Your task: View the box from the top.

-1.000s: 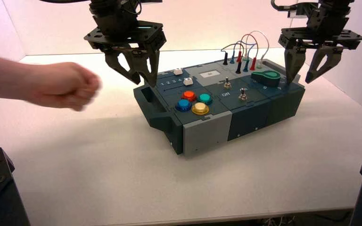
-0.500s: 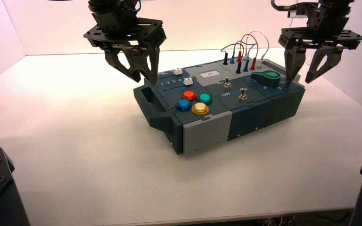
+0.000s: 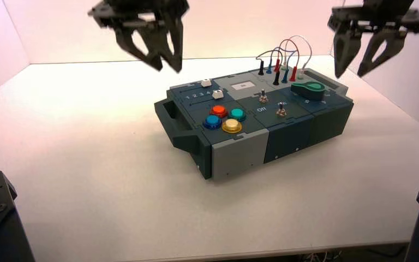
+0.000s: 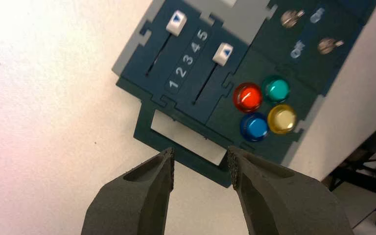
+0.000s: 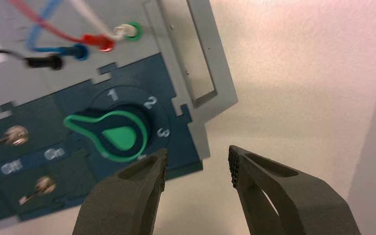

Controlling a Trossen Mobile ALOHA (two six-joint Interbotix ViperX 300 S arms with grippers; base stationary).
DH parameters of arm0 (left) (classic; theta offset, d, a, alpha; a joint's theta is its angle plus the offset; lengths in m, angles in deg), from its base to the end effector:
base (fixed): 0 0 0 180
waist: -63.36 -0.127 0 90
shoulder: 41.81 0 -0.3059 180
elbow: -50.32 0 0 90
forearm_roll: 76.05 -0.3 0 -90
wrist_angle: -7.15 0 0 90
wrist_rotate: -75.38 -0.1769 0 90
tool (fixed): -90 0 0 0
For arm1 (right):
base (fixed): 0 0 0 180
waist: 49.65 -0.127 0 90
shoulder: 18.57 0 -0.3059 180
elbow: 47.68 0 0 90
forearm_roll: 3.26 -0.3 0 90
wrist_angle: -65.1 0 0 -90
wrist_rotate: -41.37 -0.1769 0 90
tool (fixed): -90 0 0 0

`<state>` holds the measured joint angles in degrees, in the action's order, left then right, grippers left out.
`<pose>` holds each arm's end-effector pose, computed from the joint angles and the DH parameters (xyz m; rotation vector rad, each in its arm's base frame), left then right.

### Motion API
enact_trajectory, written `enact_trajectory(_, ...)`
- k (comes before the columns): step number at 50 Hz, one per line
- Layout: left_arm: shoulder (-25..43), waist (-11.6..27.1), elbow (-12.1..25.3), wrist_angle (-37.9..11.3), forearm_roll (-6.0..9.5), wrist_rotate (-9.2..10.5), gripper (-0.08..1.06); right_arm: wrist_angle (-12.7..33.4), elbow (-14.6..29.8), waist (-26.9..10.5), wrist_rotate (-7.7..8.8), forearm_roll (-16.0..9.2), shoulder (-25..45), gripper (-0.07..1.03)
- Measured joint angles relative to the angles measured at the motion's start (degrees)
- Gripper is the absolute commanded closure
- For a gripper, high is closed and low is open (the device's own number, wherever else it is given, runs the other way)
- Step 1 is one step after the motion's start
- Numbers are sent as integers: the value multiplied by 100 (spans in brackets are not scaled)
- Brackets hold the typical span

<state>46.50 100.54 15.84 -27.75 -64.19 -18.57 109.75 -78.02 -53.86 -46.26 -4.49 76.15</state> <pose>0.2356 -0.2048 0.1085 0.2283 1.1857 -0.6144 0.3013 0.0249 0.0855 -0.0623 1.3900 0.0919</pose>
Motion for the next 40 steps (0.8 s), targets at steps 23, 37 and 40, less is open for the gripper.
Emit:
enact_trajectory(23, -237, -9, 809, -993, -88, -202, 39, 870, 536, -1705, -114, 158, -448, 31)
enact_trajectory(37, -308, -9, 861, -1538, -246, -299, 39, 1389, 782, -2030, -167, 79, -1125, 31)
enact_trajectory(40, -352, -9, 844, -1591, -246, -352, 39, 1459, 800, -2109, -193, 26, -1257, 31)
